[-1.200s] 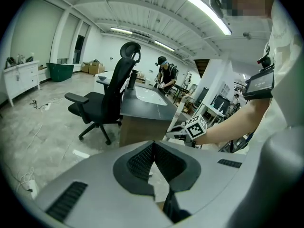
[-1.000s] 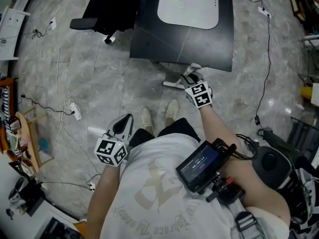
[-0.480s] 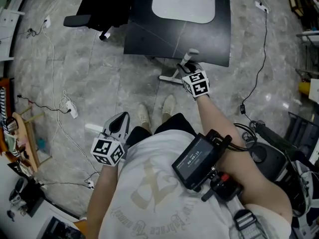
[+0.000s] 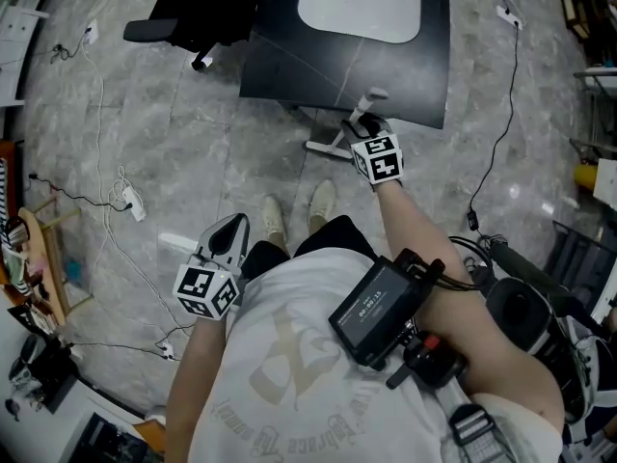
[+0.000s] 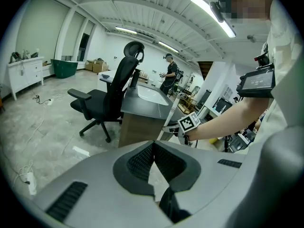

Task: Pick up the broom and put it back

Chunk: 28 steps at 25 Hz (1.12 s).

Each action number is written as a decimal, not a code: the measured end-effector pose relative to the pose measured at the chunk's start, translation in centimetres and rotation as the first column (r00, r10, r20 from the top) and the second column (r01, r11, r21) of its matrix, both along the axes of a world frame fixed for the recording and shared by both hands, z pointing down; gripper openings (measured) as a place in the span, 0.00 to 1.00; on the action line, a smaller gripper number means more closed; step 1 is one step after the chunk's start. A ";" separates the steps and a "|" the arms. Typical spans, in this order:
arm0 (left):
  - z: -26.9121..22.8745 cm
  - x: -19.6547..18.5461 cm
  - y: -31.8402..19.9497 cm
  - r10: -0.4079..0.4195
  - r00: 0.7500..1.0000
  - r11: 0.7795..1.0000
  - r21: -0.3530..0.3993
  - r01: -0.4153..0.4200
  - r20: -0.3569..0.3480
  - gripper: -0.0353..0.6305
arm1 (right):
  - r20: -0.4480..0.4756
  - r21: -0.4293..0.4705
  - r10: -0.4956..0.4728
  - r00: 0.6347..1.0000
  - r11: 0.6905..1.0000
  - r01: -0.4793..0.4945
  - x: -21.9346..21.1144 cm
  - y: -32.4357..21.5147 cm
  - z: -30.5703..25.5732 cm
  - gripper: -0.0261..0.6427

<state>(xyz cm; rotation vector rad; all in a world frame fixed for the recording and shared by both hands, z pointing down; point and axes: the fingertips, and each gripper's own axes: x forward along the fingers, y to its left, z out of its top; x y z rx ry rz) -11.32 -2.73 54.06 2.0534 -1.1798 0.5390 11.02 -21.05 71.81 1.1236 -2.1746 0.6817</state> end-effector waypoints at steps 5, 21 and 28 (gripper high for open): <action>-0.1 -0.1 0.3 -0.002 1.000 1.000 0.007 0.002 -0.005 0.07 | -0.010 -0.008 0.001 1.000 1.000 -0.001 0.3 0.9 0.1 0.28; -0.6 -0.4 -1.7 0.111 0.991 0.991 0.082 -0.105 -0.070 0.07 | -0.004 0.100 0.104 0.995 0.990 -0.104 1.6 5.5 -6.7 0.25; -0.7 -0.6 -2.7 0.195 0.976 0.976 0.122 -0.183 -0.095 0.07 | 0.049 0.203 0.109 0.993 0.972 -0.116 0.2 7.3 -13.2 0.09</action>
